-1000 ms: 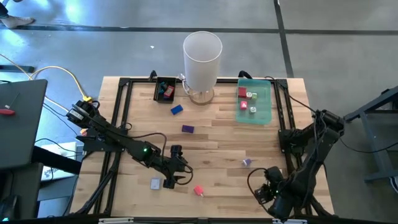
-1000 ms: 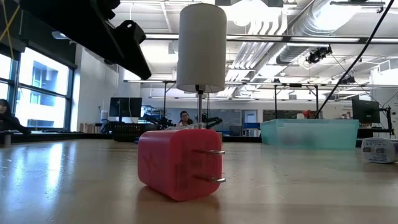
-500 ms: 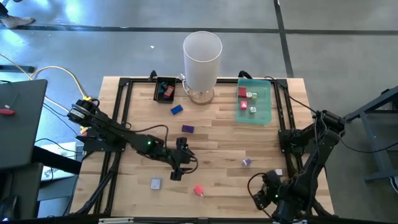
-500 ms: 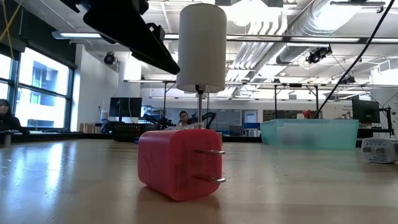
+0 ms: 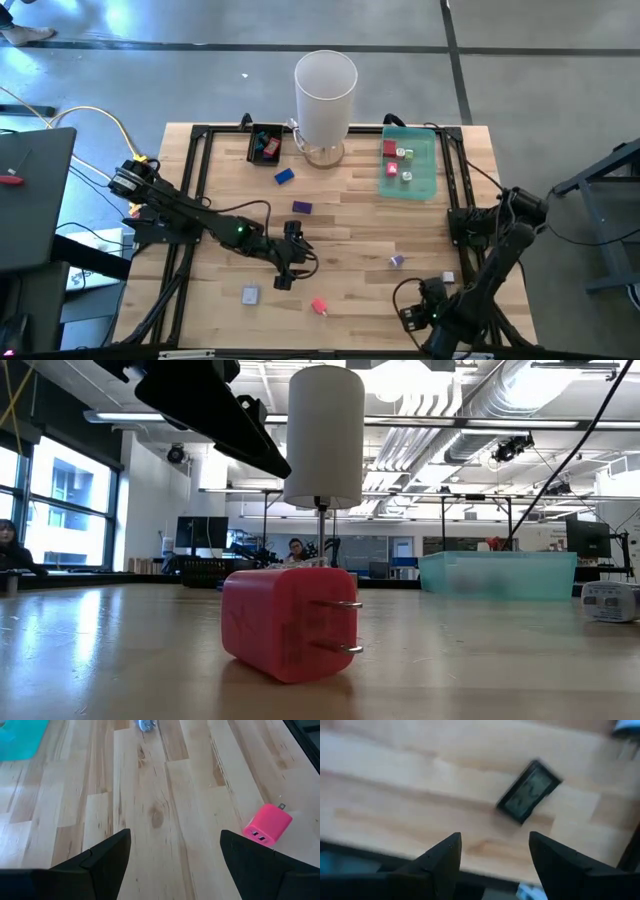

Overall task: Pick & Place Office items
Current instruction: Put the black digital clock into the black bin

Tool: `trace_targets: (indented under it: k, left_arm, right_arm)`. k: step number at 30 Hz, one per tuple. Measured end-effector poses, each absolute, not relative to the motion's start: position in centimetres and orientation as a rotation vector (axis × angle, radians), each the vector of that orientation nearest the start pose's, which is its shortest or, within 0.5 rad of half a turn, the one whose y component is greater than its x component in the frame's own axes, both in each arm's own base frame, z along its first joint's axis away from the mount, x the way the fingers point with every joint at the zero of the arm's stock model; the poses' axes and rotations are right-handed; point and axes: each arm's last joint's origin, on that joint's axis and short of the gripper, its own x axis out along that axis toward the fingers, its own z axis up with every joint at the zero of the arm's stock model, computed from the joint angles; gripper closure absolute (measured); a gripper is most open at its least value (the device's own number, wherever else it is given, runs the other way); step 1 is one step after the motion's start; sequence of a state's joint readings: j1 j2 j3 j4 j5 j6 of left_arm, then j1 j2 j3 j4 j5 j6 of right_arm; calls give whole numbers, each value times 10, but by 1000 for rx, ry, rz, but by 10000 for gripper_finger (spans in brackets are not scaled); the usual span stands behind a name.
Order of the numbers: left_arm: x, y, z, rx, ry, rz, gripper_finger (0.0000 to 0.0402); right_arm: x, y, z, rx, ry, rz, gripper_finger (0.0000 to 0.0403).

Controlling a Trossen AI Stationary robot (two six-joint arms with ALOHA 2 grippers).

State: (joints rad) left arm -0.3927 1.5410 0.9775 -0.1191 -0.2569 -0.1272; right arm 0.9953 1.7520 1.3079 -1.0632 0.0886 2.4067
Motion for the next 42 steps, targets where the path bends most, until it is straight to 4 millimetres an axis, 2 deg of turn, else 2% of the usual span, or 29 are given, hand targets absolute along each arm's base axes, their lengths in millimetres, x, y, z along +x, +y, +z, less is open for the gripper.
trace_targets:
  k: [7,12,18,26,36,42]
  left_arm:
    - [304,-118,227,95,653,-90,103]
    - [303,-118,227,95,653,-91,103]
    - [303,-118,227,95,653,-91,103]
    - [303,-118,227,96,653,-91,103]
    - [303,-118,227,96,653,-91,103]
    - [303,-118,227,96,653,-91,103]
  right_arm:
    - [182,261,205,1082,1201,-1128,181]
    - [179,257,204,1044,1225,-1197,181]
    - [179,258,202,1052,1213,-1189,181]
    - [178,256,172,1115,1211,-1130,181]
    - [177,258,170,1149,1289,-1139,181]
    - [182,256,170,1151,1176,-1099,181]
